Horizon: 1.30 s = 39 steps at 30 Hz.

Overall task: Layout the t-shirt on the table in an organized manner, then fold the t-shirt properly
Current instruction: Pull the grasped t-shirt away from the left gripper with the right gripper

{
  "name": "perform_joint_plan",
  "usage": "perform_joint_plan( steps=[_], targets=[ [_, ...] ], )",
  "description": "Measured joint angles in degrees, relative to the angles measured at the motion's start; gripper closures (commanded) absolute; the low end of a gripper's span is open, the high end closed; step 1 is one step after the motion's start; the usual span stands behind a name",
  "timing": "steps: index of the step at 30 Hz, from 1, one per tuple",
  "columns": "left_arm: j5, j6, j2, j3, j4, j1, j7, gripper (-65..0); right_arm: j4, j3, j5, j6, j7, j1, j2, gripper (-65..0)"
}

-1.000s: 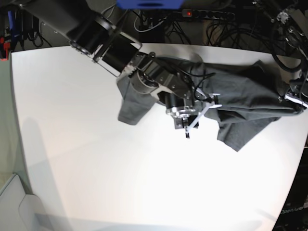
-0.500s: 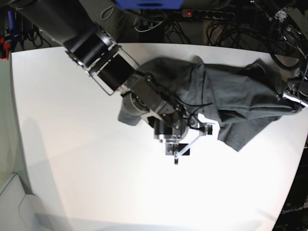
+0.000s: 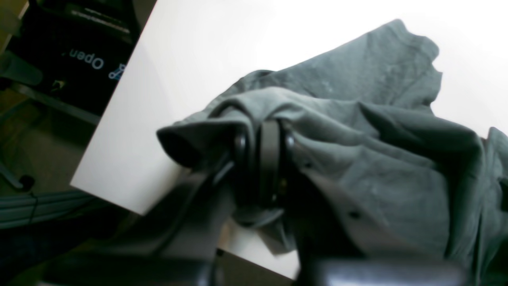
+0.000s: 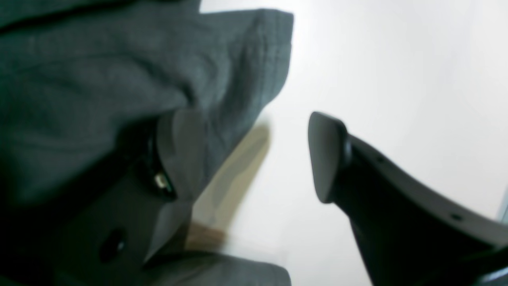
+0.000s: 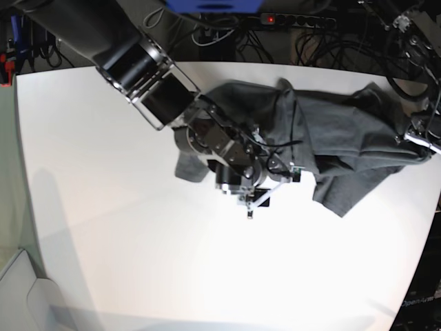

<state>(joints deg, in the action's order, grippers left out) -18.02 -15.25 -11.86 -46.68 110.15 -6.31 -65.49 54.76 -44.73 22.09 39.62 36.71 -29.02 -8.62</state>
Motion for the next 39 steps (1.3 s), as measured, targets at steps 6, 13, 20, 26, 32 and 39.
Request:
perform_joint_plan(
  steps=[6, 13, 20, 26, 32, 39],
  targets=[
    [0.0, 0.0, 0.0, 0.0, -0.2, 0.1, 0.0, -0.2, -1.8, 0.2, -1.0, -0.3, -1.0, -0.4, -0.2, -35.4],
    [0.0, 0.0, 0.2, 0.1, -0.2, 0.2, 0.0, -0.2, -1.7, 0.0, -0.7, -0.9, -2.1, 2.1, -0.8, 0.0],
    [-0.2, 0.0, 0.2, 0.1, -0.2, 0.1, 0.0, -0.2, -0.2, -0.1, -0.9, -0.9, -0.3, 2.0, -0.7, 0.0],
    [-0.2, 0.0, 0.3, 0.0, -0.2, 0.0, 0.0, -0.2, 10.8, 1.1, -0.1, 1.0, 7.7, 1.6, 4.4, 0.0],
    [-0.2, 0.0, 1.6, 0.3, -0.1, 0.3, -0.1, -0.2, 14.4, 7.5, -0.1, 0.9, 7.6, -2.5, 7.5, 0.0],
    [-0.3, 0.0, 1.6, 0.3, -0.1, 0.3, 0.0, -0.2, 13.9, 17.5, -0.2, 1.0, 7.6, -6.4, 12.0, 0.0]
  ],
)
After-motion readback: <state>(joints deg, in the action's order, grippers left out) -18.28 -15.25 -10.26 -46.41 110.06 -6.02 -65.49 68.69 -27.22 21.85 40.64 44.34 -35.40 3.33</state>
